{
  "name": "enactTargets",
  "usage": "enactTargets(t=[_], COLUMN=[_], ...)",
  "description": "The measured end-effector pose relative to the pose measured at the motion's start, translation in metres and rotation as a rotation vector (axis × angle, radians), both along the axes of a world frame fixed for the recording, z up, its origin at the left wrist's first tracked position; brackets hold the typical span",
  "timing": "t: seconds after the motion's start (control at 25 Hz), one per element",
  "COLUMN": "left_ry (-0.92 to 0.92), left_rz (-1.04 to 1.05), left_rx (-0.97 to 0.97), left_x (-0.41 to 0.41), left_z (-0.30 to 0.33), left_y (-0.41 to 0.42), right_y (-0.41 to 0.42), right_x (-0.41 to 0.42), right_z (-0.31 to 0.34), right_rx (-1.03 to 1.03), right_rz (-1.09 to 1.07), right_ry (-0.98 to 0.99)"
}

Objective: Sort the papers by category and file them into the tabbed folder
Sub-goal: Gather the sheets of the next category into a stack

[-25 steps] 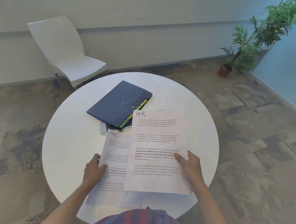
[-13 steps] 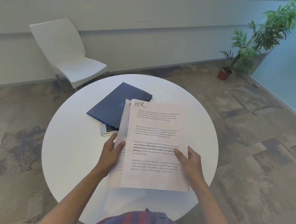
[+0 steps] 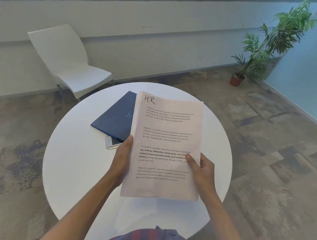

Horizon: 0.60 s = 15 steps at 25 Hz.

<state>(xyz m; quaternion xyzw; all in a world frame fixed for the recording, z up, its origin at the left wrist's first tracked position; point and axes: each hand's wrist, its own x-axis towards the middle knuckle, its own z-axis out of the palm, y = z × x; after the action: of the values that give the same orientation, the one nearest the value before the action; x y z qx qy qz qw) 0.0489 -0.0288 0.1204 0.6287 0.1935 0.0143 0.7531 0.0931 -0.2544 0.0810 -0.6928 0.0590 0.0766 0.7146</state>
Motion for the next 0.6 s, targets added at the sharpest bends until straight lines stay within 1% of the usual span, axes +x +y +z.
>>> enactTargets(t=[0.08, 0.2, 0.28, 0.4, 0.52, 0.6], left_ry=[0.022, 0.003, 0.014, 0.013, 0.026, 0.05], left_rz=[-0.038, -0.084, -0.081, -0.088, -0.128, -0.121], left_rx=[-0.033, 0.023, 0.026, 0.002, 0.034, 0.078], left_x=[0.001, 0.002, 0.002, 0.003, 0.002, 0.003], left_z=[-0.002, -0.013, -0.017, -0.018, -0.022, -0.027], left_y=[0.001, 0.005, 0.007, 0.008, 0.008, 0.007], right_y=[0.002, 0.006, 0.006, 0.001, 0.0, 0.005], right_x=[-0.002, -0.005, -0.001, 0.012, 0.023, 0.023], right_z=[0.003, 0.008, 0.011, 0.019, 0.021, 0.018], right_rx=[-0.043, -0.082, -0.007, 0.136, 0.14, 0.104], right_rz=[-0.009, -0.016, -0.005, 0.07, 0.159, 0.157], right_ry=[-0.05, -0.133, -0.086, 0.082, 0.116, 0.12])
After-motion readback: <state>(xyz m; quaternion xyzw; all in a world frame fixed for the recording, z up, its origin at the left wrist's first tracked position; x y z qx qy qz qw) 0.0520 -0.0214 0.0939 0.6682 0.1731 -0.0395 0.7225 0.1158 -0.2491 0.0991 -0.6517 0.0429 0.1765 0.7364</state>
